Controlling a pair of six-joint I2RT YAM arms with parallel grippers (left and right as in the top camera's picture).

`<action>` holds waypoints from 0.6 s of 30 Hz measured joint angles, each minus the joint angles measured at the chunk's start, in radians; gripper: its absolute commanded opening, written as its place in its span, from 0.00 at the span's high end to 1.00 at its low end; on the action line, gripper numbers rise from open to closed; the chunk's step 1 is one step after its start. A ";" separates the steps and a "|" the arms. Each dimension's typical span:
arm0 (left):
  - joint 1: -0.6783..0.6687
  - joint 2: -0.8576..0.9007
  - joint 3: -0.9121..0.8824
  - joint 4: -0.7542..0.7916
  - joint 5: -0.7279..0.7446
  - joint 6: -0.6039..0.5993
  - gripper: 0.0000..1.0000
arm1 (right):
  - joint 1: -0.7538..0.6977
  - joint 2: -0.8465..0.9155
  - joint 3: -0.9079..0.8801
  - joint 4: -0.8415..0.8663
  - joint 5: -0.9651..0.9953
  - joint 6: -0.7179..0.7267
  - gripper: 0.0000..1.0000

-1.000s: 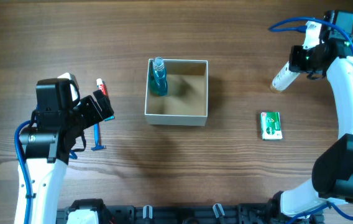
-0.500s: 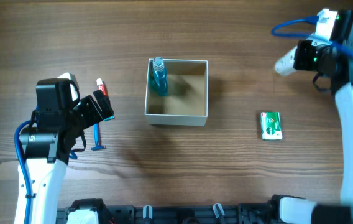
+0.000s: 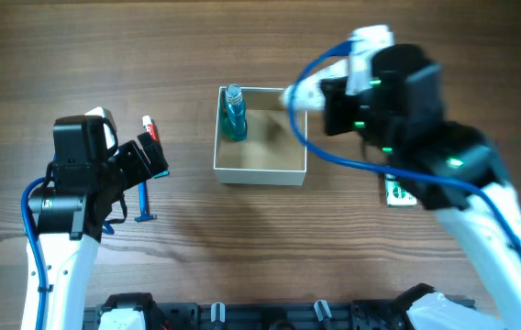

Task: Pack container
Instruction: 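Place the Pantene tube upright in the box corner and release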

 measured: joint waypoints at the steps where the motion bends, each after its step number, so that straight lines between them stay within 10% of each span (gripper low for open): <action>1: 0.000 0.000 0.000 0.000 0.000 0.000 0.00 | 0.023 0.020 0.000 0.005 0.019 0.016 0.96; 18: 0.000 0.000 0.000 0.000 0.000 0.000 0.00 | 0.103 0.364 0.000 0.106 0.188 0.177 0.96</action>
